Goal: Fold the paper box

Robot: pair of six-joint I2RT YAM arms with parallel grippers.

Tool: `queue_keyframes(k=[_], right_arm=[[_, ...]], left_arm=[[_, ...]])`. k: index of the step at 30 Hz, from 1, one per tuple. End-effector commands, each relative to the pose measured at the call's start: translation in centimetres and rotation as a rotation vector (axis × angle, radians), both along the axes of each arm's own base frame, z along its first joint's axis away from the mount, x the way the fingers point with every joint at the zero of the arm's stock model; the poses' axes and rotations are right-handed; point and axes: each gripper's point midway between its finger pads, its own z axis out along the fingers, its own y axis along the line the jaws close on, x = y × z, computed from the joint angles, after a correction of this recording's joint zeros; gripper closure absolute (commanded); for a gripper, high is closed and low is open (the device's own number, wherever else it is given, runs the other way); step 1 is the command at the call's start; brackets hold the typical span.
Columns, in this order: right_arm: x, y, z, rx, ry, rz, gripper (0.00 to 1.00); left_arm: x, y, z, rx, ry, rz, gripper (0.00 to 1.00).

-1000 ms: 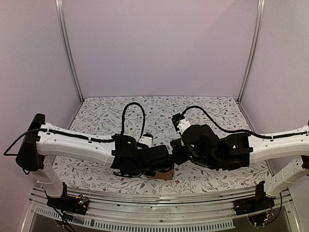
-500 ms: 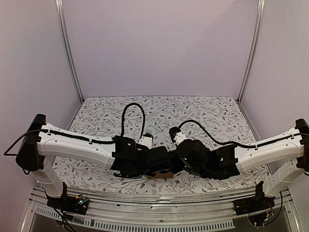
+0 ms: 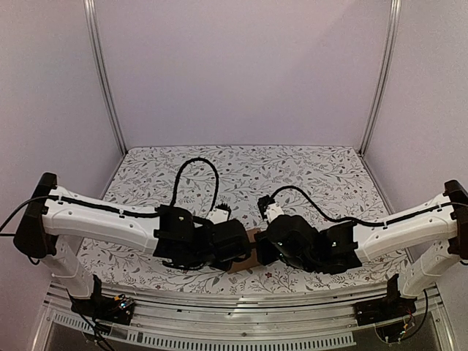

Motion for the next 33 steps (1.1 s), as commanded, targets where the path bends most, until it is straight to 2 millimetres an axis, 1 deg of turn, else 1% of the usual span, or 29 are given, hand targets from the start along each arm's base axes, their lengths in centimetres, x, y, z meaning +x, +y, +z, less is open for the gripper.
queue_keyframes(k=[1, 3, 7, 9, 12, 13, 14, 15, 17, 20, 26, 28, 31, 33], right_arm=[[0.4, -0.5, -1.7, -0.083, 0.005, -0.016, 1.0], [0.4, -0.4, -1.9, -0.09, 0.005, -0.013, 1.0], [0.2, -0.2, -2.4, -0.098, 0.015, -0.005, 1.0], [0.2, -0.2, -2.6, -0.099, 0.021, -0.005, 1.0], [0.1, -0.3, -2.8, -0.102, 0.026, -0.003, 1.0], [0.1, -0.3, -2.9, -0.103, 0.029, -0.001, 1.0], [0.0, -0.2, -3.0, -0.105, 0.031, 0.002, 1.0], [0.0, -0.3, -3.1, -0.109, 0.033, 0.004, 1.0], [-0.1, -0.2, -3.3, -0.109, 0.039, 0.007, 1.0], [-0.2, -0.3, -3.7, -0.11, 0.051, 0.009, 1.0], [-0.3, -0.3, -3.8, -0.106, 0.056, 0.01, 1.0], [-0.3, -0.3, -3.9, -0.11, 0.057, 0.011, 1.0], [-0.4, -0.2, -3.8, -0.105, 0.061, 0.016, 1.0], [-0.4, -0.1, -3.8, -0.106, 0.061, 0.018, 1.0]], left_arm=[[-2.6, -0.7, -0.1, -0.033, 0.087, -0.15, 0.37], [-3.2, -0.8, 0.0, -0.062, 0.108, -0.192, 0.35], [-4.0, -0.2, 1.1, -0.131, 0.108, -0.256, 0.26], [-4.4, -0.3, 2.1, -0.19, 0.102, -0.309, 0.26], [-4.4, -0.5, 4.7, -0.303, 0.055, -0.37, 0.26], [-4.3, -0.5, 5.6, -0.344, 0.042, -0.389, 0.28], [-4.2, -0.3, 6.5, -0.383, 0.024, -0.405, 0.35], [-3.9, -0.2, 6.9, -0.406, 0.013, -0.412, 0.45], [-2.9, -0.2, 7.6, -0.452, 0.014, -0.416, 0.69], [-1.8, -0.5, 7.9, -0.492, 0.012, -0.432, 0.99], [0.2, -1.7, 7.7, -0.57, 0.001, -0.464, 1.0], [0.6, -2.2, 7.5, -0.589, 0.011, -0.485, 1.0], [0.8, -2.7, 6.5, -0.587, 0.036, -0.496, 1.0], [1.0, -2.7, 5.5, -0.581, 0.058, -0.487, 1.0]])
